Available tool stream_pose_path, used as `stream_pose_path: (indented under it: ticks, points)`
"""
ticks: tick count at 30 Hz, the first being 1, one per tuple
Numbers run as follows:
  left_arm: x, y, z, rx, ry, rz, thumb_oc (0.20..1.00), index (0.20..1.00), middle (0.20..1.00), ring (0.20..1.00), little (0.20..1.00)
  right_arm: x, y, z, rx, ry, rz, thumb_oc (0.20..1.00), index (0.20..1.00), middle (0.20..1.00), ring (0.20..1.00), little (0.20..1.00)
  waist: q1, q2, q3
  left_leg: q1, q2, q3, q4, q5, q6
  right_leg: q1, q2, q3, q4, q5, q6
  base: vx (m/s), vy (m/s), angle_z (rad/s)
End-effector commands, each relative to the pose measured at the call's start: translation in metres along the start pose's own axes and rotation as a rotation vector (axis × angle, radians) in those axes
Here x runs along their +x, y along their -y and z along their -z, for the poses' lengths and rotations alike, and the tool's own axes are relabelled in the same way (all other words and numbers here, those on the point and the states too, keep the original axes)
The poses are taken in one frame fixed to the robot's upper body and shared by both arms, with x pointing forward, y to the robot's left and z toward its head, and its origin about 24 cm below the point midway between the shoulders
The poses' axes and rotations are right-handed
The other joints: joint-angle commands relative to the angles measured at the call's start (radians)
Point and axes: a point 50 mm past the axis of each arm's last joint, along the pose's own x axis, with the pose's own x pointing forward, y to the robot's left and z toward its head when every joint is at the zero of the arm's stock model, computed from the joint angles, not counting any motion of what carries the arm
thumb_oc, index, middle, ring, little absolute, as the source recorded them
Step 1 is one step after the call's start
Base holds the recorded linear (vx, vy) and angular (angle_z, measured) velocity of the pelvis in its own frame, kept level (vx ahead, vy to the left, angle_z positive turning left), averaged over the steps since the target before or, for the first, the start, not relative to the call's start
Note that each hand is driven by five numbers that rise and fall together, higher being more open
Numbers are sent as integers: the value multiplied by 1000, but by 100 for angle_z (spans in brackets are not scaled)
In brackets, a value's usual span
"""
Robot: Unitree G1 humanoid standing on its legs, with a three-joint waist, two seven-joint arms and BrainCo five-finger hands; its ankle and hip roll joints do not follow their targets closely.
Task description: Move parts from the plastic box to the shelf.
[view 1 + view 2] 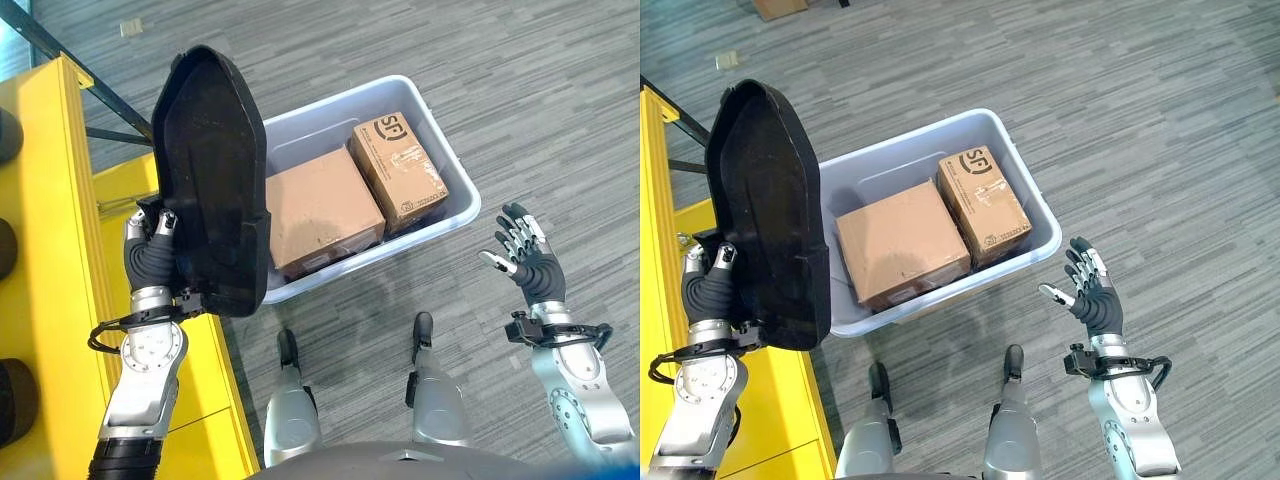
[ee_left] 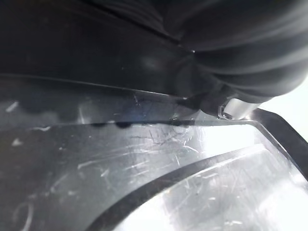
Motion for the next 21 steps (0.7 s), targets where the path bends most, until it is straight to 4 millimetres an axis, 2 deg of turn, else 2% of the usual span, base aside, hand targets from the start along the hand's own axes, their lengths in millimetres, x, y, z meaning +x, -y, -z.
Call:
stream_pose_path:
  ticks: [1, 4, 5, 6, 8, 9, 10, 13, 14, 15, 16, 17, 18, 19, 20, 21]
  points:
    - [10, -2, -31, -56, 163, 71, 200, 200, 200, 200, 200, 4, 4, -16, 22, 90, 0, 1000, 1000, 1000, 1000, 1000, -12, -17, -43, 50, 26, 27, 73, -76, 42, 55, -75, 34, 226, -279, 20, -19, -129, 9]
    - [-4, 5, -16, -130, 61, 143, 200, 200, 200, 200, 200, 4, 2, -15, 13, 73, -38, 1000, 1000, 1000, 1000, 1000, -5, -4, -65, 84, 55, 10, 74, -62, 40, 72, -49, 28, 317, -351, 2, -28, -130, 7]
    - [-4, 5, -16, -130, 62, 142, 200, 200, 200, 200, 200, 4, 2, -15, 13, 73, -39, 1000, 1000, 1000, 1000, 1000, -5, -3, -67, 81, 57, 10, 74, -59, 40, 69, -47, 28, 315, -348, 1, -53, -143, 11]
    - [-10, 3, -15, -158, 37, 150, 200, 200, 200, 200, 200, 8, -2, -17, 10, 84, -73, 1000, 1000, 1000, 1000, 1000, 3, 4, -69, 98, 76, -4, 79, -43, 41, 64, -28, 31, 377, -392, -18, -63, -144, 5]
    - [-17, -2, -13, -151, 14, 149, 200, 200, 200, 200, 200, 13, -8, -21, 9, 97, -112, 1000, 1000, 1000, 1000, 1000, 16, 8, -72, 113, 103, -21, 76, -21, 42, 51, 3, 42, 434, -429, -41, -88, -199, 3]
    - [-19, -5, -15, -154, 18, 131, 200, 200, 200, 200, 200, 18, -14, -26, 0, 119, -154, 1000, 1000, 1000, 1000, 1000, 29, 13, -72, 113, 125, -33, 78, 20, 38, 44, 26, 39, 458, -446, -58, -102, -211, -1]
    - [-21, -5, -14, -154, 12, 134, 200, 200, 200, 200, 200, 20, -15, -28, -4, 126, -165, 1000, 1000, 1000, 1000, 1000, 35, 12, -71, 112, 132, -41, 82, 37, 38, 45, 36, 37, 467, -463, -68, -135, -245, -7]
    - [-24, -5, -15, -162, 13, 128, 200, 200, 200, 200, 200, 27, -22, -34, -27, 151, -224, 1000, 1000, 1000, 1000, 1000, 73, 26, -59, 67, 148, -99, 77, 197, 18, 49, 81, -9, 477, -483, -110, -146, -199, 3]
    - [-24, -5, -15, -162, 13, 128, 200, 200, 200, 200, 200, 27, -22, -34, -27, 152, -224, 1000, 1000, 1000, 1000, 1000, 72, 27, -60, 65, 149, -101, 77, 197, 17, 49, 82, -11, 475, -482, -111, -155, -183, 30]
    - [-23, -4, -15, -170, 15, 122, 200, 200, 200, 200, 200, 29, -21, -37, -36, 160, -222, 1000, 1000, 1000, 1000, 1000, 81, 16, -49, 38, 130, -85, 93, 211, 27, 65, 76, -41, 463, -487, -123, -230, -392, 53]
    - [-19, 0, -15, -192, 22, 122, 200, 200, 200, 200, 200, 30, -18, -40, -61, 174, -212, 1000, 1000, 1000, 1000, 1000, 82, -16, -45, -3, 85, -29, 243, 112, 44, 80, 58, -84, 438, -493, -140, -331, -520, 102]
    - [-18, 1, -15, -200, 23, 123, 200, 200, 200, 200, 200, 31, -17, -41, -68, 177, -208, 1000, 1000, 1000, 1000, 1000, 88, -22, -47, -13, 51, -28, 320, 55, 59, 79, 56, -103, 421, -479, -149, -324, -496, 137]
    - [-17, 2, -16, -204, 32, 127, 200, 200, 200, 200, 200, 31, -17, -41, -69, 179, -203, 1000, 1000, 1000, 1000, 1000, 87, -29, -47, -24, 15, -20, 429, -37, 74, 85, 48, -129, 411, -470, -153, -177, -223, 114]
    - [-17, 2, -16, -204, 32, 127, 200, 200, 200, 200, 200, 31, -17, -41, -69, 179, -203, 1000, 1000, 1000, 1000, 1000, 86, -28, -48, -28, 15, -22, 434, -40, 74, 85, 48, -130, 412, -470, -152, -212, -239, 113]
    - [-16, 4, -18, -195, 42, 136, 200, 200, 200, 200, 200, 28, -14, -38, -59, 169, -187, 1000, 1000, 1000, 1000, 1000, 78, -30, -60, -3, -9, 18, 549, -140, 95, 83, 45, -184, 403, -469, -172, -185, -206, 107]
    - [-16, 6, -19, -195, 49, 142, 200, 200, 200, 200, 200, 25, -13, -34, -45, 152, -180, 1000, 1000, 1000, 1000, 1000, 71, -29, -66, 21, -14, 37, 623, -174, 100, 79, 45, -215, 410, -470, -183, -238, -244, 114]
